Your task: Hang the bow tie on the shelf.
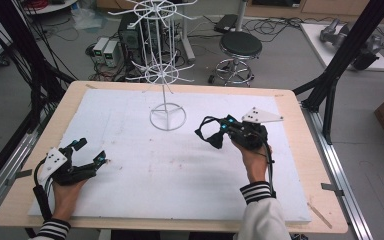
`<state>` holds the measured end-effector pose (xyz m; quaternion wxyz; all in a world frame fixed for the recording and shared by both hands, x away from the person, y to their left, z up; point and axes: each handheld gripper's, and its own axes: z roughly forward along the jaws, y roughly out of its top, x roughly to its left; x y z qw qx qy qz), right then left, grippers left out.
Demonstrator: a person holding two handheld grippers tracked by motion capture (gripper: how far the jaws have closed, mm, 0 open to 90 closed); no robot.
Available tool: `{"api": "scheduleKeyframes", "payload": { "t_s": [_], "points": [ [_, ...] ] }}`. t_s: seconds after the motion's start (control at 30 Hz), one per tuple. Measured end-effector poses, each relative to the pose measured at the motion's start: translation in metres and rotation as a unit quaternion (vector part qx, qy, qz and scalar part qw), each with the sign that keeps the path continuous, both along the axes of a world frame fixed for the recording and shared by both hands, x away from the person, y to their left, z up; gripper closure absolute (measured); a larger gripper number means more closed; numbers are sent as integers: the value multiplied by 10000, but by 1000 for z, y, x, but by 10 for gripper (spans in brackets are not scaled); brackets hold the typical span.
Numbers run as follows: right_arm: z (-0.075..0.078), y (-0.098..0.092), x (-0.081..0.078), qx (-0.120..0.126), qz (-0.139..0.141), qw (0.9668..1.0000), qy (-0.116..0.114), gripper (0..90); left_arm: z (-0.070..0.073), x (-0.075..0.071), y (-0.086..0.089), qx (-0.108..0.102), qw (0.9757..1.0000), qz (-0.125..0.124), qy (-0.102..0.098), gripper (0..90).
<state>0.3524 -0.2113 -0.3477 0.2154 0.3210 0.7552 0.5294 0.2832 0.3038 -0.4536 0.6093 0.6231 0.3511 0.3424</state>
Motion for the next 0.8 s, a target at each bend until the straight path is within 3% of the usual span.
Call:
{"api": "scheduleKeyframes", "payload": {
  "t_s": [0.43, 0.8],
  "points": [
    [19, 44, 15, 144, 133, 9995, -232, 876, 0, 0, 0, 10, 10000, 3, -6, 154],
    [33, 61, 26, 333, 175, 9987, -342, 877, 0, 0, 0, -11, 10000, 4, 0, 154]
  ]
}}
